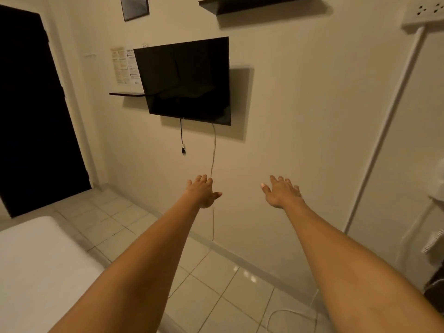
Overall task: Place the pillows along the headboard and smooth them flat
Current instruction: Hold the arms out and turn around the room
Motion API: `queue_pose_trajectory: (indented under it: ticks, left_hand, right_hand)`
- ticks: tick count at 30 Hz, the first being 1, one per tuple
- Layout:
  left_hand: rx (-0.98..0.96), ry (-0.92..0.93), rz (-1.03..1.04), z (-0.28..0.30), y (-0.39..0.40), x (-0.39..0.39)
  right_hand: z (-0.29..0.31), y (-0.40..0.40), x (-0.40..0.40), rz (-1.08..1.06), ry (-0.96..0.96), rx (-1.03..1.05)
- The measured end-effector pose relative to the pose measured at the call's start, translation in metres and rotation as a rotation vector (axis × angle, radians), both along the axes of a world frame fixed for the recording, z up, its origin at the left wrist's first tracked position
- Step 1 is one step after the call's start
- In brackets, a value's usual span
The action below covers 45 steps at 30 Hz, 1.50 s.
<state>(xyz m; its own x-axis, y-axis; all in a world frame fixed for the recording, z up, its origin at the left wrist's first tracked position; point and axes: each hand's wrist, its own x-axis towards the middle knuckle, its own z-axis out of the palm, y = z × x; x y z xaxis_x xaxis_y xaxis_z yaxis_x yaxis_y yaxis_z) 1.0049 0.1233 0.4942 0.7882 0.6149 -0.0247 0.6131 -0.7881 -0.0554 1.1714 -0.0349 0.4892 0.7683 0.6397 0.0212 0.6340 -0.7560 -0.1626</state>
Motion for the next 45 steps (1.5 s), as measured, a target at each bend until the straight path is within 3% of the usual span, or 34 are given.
queue_pose_trajectory:
  ticks: [13, 19, 29, 45]
  left_hand:
    - [-0.043, -0.035, 0.345, -0.026, 0.146, 0.115]
    - [-0.044, -0.066, 0.525, -0.032, 0.198, 0.132]
    - [-0.078, -0.09, 0.723, -0.04, 0.295, 0.089]
    - [0.005, -0.092, 0.933, -0.011, 0.552, -0.023]
  right_hand:
    - [-0.02, 0.198, 0.139, 0.33, 0.007, -0.029]
    - [-0.028, 0.286, 0.165, 0.509, -0.015, -0.058]
    - [-0.048, 0.434, 0.129, 0.757, 0.037, -0.071]
    - [-0.018, 0.728, 0.03, 0.972, 0.043, 0.023]
